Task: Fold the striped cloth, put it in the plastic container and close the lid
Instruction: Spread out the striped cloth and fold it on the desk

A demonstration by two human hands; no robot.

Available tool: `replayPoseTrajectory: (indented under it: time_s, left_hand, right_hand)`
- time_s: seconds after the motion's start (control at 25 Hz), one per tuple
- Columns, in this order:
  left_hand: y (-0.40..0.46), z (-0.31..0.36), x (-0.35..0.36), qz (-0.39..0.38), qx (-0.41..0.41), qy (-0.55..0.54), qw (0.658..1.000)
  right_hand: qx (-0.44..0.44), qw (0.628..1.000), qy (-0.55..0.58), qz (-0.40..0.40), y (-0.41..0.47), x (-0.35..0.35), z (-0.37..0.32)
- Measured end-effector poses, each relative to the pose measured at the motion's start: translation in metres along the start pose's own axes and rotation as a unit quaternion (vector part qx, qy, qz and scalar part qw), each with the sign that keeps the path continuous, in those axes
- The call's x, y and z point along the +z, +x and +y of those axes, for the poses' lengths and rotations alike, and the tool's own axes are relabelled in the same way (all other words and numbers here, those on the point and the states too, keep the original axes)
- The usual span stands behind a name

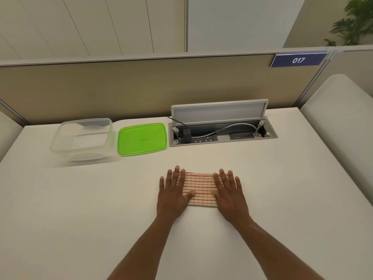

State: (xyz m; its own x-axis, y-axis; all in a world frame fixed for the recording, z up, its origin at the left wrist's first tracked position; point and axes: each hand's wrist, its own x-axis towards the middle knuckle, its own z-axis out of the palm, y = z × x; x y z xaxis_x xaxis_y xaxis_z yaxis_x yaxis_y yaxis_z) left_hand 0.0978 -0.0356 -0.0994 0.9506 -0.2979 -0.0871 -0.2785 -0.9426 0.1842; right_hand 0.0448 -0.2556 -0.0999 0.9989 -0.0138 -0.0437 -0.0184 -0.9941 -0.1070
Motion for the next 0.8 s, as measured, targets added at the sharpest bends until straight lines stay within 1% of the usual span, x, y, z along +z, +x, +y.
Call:
replayPoseTrajectory:
  time_s: [0.08,0.16,0.2,0.28,0.36,0.44,0.52,0.6,0.8]
  left_hand:
    - [-0.003,-0.002,-0.004,0.007,-0.051,-0.028,0.998]
    - [-0.004,-0.003,-0.011,0.027,-0.119,-0.055,0.991]
    - [-0.004,-0.003,-0.016,0.043,-0.146,-0.044,0.987]
    - [-0.004,0.000,-0.027,0.063,-0.168,0.008,0.984]
    - [-0.002,0.006,-0.034,0.035,-0.186,0.016,0.982]
    - [0.000,0.010,-0.037,-0.005,-0.217,-0.022,0.976]
    - [0.002,0.009,-0.037,-0.029,-0.236,-0.095,0.967]
    - [0.002,0.005,-0.035,-0.040,-0.234,-0.167,0.957]
    - [-0.006,0.003,-0.035,-0.042,-0.252,-0.260,0.931]
  right_hand:
    - [0.055,0.998,0.040,-0.002,-0.003,-0.003,0.005]
    - [0.130,0.985,0.115,0.005,-0.002,-0.010,0.004]
    - [0.164,0.976,0.140,0.017,-0.001,-0.014,0.002]
    - [0.207,0.965,0.160,0.038,0.000,-0.023,-0.002]
    - [0.238,0.952,0.190,0.035,0.001,-0.029,-0.008]
    - [0.269,0.935,0.230,0.012,0.001,-0.033,-0.014]
    - [0.292,0.920,0.261,-0.009,0.002,-0.037,-0.016]
    - [0.308,0.908,0.284,-0.026,0.001,-0.042,-0.015]
    - [0.328,0.884,0.322,-0.079,-0.006,-0.049,-0.010]
